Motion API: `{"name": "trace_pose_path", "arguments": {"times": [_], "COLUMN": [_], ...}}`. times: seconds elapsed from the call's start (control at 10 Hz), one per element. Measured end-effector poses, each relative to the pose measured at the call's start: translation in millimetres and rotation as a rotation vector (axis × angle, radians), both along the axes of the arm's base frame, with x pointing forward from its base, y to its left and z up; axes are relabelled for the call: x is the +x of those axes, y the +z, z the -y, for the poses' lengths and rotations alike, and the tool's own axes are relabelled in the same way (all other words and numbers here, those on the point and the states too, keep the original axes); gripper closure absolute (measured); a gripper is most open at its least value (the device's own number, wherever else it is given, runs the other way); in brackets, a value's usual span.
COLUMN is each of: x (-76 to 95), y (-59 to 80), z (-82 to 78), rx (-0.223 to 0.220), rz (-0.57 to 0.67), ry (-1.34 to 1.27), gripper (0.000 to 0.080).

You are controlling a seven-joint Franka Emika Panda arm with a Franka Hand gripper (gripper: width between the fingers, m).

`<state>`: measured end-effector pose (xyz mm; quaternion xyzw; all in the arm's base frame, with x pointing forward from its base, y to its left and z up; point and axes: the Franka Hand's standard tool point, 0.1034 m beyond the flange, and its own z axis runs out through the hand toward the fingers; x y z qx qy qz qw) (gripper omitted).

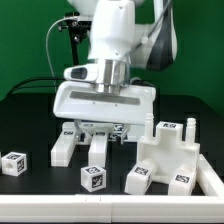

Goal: Assemble chair

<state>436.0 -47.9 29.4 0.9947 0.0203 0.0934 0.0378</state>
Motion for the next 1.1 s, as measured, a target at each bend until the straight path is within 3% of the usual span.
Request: {"name": "trace_pose_path", "arguments": {"times": [0.1, 0.2, 0.5, 0.6, 0.9, 1.1], "x": [-4.7, -7.3, -3.8, -4.4, -4.1, 2.4], "y": [1.7, -2.0, 1.7, 4.1, 7.1, 8.2], "z": [8.6, 5.9, -26.7, -29.6, -22.2, -10.6], "rx": [0.034, 0.045, 0.048, 0.048, 0.032, -0.012], "rz": [-0.039, -0.05, -0.018, -0.014, 0.018, 0.108], "ry": [-0.039, -0.042, -0.032, -0.025, -0.029, -0.034], "gripper": [0.015, 0.015, 0.015, 0.015, 0.015, 0.015]}}
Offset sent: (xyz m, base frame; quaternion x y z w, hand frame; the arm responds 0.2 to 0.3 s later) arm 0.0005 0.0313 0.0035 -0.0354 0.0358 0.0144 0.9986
